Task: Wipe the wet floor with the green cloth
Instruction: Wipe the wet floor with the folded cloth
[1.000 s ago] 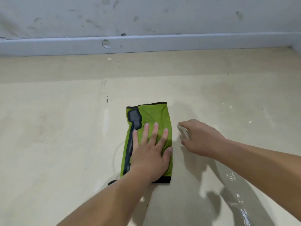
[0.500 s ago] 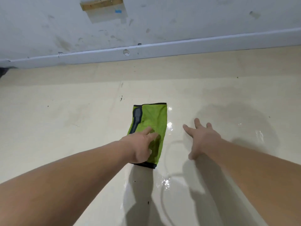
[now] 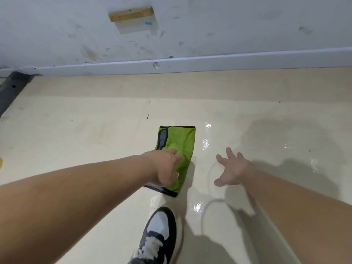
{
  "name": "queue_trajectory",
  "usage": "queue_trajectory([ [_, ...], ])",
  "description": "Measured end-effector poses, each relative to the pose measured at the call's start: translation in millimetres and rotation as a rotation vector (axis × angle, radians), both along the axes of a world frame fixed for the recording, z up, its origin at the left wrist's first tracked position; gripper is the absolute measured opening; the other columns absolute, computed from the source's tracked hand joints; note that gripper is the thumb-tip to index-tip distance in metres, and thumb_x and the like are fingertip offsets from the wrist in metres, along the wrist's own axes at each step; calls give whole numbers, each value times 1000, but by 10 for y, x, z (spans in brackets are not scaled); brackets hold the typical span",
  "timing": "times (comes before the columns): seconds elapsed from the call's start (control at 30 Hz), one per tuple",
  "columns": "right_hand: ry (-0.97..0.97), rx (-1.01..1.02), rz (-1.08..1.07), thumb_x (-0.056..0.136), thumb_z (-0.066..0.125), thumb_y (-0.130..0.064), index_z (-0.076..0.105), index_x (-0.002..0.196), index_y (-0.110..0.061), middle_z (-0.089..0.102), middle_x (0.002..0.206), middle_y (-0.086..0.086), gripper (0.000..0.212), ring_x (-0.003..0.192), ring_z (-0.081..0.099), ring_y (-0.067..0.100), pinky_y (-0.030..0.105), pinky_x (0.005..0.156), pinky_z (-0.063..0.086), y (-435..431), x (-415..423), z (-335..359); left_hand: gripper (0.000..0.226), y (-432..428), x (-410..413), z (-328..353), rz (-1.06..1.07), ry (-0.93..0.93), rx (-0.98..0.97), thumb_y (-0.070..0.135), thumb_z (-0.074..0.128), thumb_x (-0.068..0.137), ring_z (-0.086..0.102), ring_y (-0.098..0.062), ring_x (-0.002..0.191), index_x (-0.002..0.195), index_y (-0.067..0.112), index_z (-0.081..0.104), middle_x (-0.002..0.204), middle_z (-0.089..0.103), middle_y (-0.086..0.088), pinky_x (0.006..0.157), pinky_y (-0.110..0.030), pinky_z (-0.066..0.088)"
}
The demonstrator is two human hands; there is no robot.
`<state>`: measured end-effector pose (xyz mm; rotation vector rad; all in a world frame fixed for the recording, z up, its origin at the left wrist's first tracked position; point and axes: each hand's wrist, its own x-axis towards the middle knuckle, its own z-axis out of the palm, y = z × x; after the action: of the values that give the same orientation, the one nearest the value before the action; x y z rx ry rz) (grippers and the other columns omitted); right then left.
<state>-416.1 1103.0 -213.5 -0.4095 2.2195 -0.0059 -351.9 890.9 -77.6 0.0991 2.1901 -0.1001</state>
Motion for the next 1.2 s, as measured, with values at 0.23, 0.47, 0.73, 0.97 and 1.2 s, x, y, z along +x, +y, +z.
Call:
queue_trajectory([
  [0.23,-194,75,-72,84,71,-58,45,151,-31,43,159,-2,78,141,46,24,41,115,40,-237,-439,380,75,-175,-70,-1354,57,33,-46,46,28,110,-20,-38,158,161,27,-23,168,-34,-10,129,-55,5],
  [0.47,164,-148,-250,81,72,-54,47,148,-38,55,144,-5,73,129,54,19,35,98,49,-336,-1199,300,65,-469,-724,-1925,75,387,142,64,-4,97,-36,-29,152,152,45,-33,163,-42,2,124,-57,-19],
  [0.73,157,46,-390,40,94,-64,-21,146,-63,-38,163,-1,157,154,-19,42,74,110,32,-298,-1913,-96,64,-552,-2038,-2101,-4,595,165,62,-2,100,-22,-29,158,160,45,-17,172,-23,1,125,-59,-11],
  [0.97,83,76,-468,35,100,-55,-26,143,-66,-43,160,0,165,151,-27,43,77,107,31,-361,-2118,-152,64,-567,-3224,-2182,87,675,147,60,3,103,-14,-29,160,164,42,-7,175,-14,0,126,-60,-8],
  [1.2,40,89,-468,42,100,-53,-29,142,-65,-49,157,-1,164,150,-28,45,78,109,28,-345,-2187,-143,70,10,-3555,-2188,205,670,80,55,13,104,-13,-40,158,166,27,-2,175,-9,-10,123,-65,-8],
])
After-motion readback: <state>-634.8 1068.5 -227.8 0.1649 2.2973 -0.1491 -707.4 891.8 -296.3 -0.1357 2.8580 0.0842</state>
